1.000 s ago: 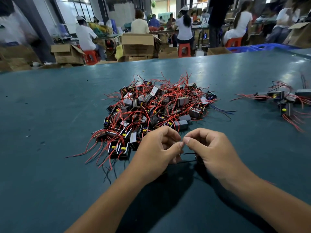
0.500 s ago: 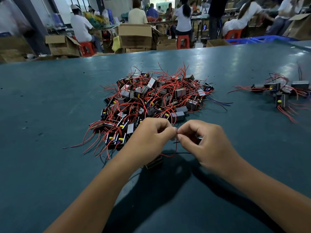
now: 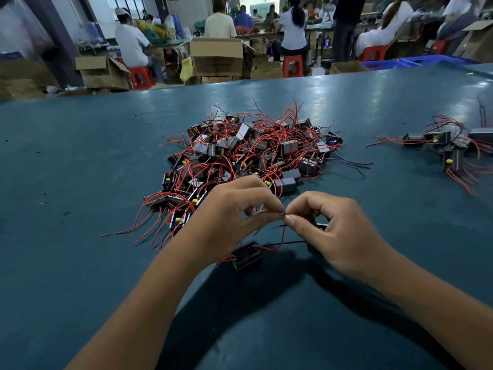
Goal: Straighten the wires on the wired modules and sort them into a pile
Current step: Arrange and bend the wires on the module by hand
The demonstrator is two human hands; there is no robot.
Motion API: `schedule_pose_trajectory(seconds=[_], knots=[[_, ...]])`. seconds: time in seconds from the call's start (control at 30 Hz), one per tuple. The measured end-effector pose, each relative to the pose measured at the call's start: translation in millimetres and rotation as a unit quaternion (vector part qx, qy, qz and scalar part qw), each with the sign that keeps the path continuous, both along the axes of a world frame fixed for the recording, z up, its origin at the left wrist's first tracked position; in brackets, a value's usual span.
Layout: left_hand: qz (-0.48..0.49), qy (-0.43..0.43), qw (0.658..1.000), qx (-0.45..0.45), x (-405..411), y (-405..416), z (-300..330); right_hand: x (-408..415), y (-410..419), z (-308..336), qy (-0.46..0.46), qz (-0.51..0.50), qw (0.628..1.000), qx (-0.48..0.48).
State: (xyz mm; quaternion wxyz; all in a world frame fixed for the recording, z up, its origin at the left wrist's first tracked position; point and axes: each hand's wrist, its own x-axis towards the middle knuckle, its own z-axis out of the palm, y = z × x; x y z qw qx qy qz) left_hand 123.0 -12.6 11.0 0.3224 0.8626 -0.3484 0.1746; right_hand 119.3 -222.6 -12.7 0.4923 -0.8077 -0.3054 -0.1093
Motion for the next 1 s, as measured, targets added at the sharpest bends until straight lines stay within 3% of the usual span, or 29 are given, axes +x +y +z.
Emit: schedule_pose_trajectory(seconds=[0.3,0.47,0.6,0.7,0.8,0.87,0.93,1.0], knots=[[-0.006,-0.054,0.997,0.05,-1.6,-0.8,1.7,0.0,-0.5,-1.1,0.003,0.017,1.0,0.001],[0.003,0.02,0.999,0.048,-7.1,-6.1,2.4,-3.0,0.7,0.5,-0.031,0.001,1.0,-0.004],[0.025,0.135,0.991,-0.01,-9.5,-9.6,0.9,-5.5,3.0,0.7,-0.046,-0.022,0.999,-0.011],[0.049,0.275,0.954,-0.108,-9.6,-14.1,0.1,-8.2,5.5,-0.1,-0.066,-0.038,0.997,-0.023],[0.051,0.447,0.863,-0.229,-9.7,-16.7,-0.2,-10.5,7.8,1.0,-0.139,-0.056,0.986,-0.074],[0.026,0.502,0.825,-0.258,-9.8,-14.5,-1.8,-10.7,7.9,1.0,-0.156,-0.048,0.983,-0.083],[0.017,0.468,0.849,-0.244,-8.1,-9.4,-2.0,-9.4,7.1,0.5,-0.137,-0.032,0.988,-0.069],[0.022,0.355,0.915,-0.193,-6.4,-2.6,0.0,-7.7,5.7,-0.3,-0.109,-0.023,0.993,-0.05]])
